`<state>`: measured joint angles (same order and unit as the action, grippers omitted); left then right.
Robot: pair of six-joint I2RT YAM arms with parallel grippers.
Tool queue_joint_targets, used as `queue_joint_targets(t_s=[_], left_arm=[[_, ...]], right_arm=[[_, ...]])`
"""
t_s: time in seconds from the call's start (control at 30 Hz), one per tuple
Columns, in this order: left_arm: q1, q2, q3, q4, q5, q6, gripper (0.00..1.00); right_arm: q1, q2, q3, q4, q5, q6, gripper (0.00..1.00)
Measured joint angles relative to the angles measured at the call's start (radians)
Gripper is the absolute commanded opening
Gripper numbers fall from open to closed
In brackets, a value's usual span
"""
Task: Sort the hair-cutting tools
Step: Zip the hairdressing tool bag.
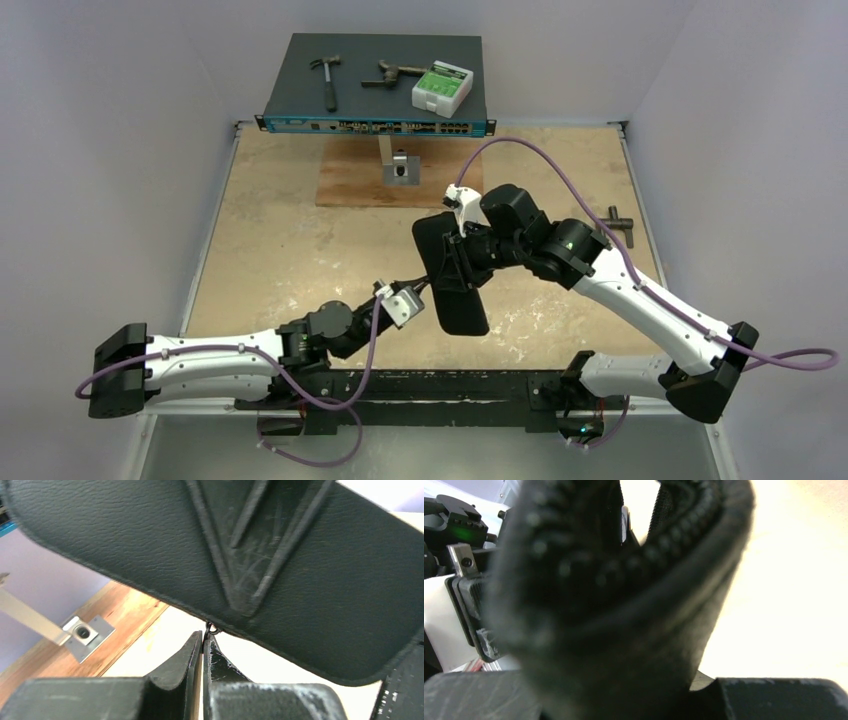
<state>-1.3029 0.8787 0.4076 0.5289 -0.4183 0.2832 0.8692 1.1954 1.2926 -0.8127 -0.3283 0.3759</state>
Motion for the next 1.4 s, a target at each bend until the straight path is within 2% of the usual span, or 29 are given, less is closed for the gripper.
queue_joint_targets(t_s=[0.3, 0.6, 0.87, 1.1, 1.4], left_arm=[[0.072, -0.042, 0.022, 0.054, -0.128, 0.012, 0.00], [0.076, -0.056, 0.024, 0.052, -0.112, 0.035, 0.00], [0.079, -0.056, 0.103, -0.032, -0.081, 0.162, 0.00], [0.089, -0.093, 0.227, -0.264, 0.035, 0.284, 0.00], [0.098, -0.121, 0.463, -0.726, 0.268, 0.341, 0.00]], right_arm=[[0.026, -0.003, -0.043, -0.056, -0.027, -0.008, 0.00], [0.033, -0.021, -0.072, -0.035, -0.035, -0.027, 0.00], [0.034, -0.052, -0.095, 0.003, -0.034, -0.048, 0.00], [0.036, -0.098, -0.119, 0.025, -0.042, -0.066, 0.00], [0.055, -0.165, -0.212, 0.083, -0.089, -0.068, 0.00]])
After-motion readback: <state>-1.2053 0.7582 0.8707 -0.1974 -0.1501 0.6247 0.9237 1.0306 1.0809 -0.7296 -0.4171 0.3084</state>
